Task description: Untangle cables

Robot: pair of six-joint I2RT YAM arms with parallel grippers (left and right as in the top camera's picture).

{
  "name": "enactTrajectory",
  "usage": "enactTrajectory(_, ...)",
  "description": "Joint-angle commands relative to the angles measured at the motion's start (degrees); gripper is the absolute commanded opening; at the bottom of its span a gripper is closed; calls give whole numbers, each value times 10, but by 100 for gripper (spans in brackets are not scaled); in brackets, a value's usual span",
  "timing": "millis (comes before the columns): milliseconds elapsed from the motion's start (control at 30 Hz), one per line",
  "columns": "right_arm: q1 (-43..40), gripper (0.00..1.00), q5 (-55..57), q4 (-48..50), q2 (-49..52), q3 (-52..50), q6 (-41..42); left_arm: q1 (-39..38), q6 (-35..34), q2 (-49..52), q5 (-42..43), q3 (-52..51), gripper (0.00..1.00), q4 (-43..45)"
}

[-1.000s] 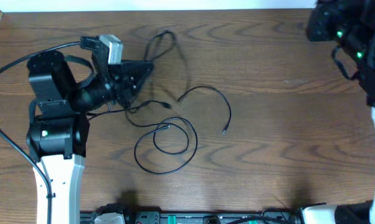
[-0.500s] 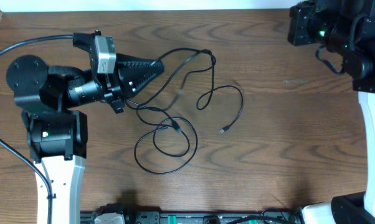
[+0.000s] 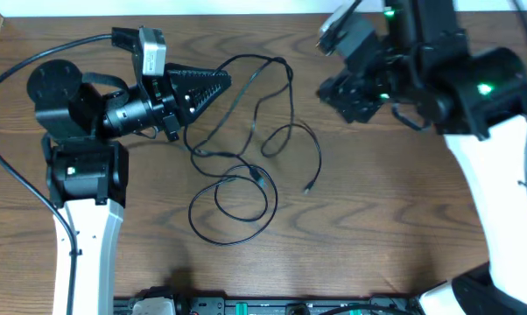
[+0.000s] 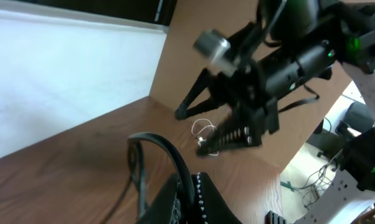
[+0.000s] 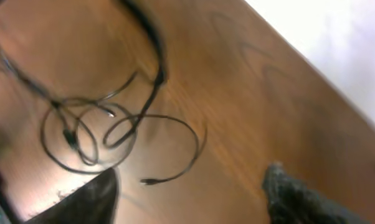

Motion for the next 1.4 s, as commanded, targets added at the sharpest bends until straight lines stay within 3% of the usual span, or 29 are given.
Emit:
enactTrajectory(0, 10, 78, -7, -3, 45, 1, -76, 3, -14, -5, -2, 4, 7, 3)
enactTrajectory(300, 30, 78, -7, 34, 134, 1, -76, 3, -23, -9, 13, 4, 8, 3)
enactTrajectory(633, 50, 79, -7, 96, 137, 1, -56, 3, -23, -9, 14, 4, 7, 3)
enactTrajectory(1100, 52, 75, -7, 154, 136, 1, 65, 3, -21, -5, 14, 4, 7, 3)
enactTrajectory(1167, 52, 66, -7, 164, 136, 1, 83, 3, -20, -2, 14, 4, 7, 3)
enactTrajectory(1267, 52, 41, -7, 202, 135, 1, 122, 3, -20, 1, 14, 4, 8, 3)
enactTrajectory(1333, 52, 19, 0, 222, 135, 1, 143, 3, -20, 0, 14, 4, 7, 3)
enactTrajectory(1367, 52, 4, 10, 231, 135, 1, 157, 3, -20, 0, 14, 4, 7, 3)
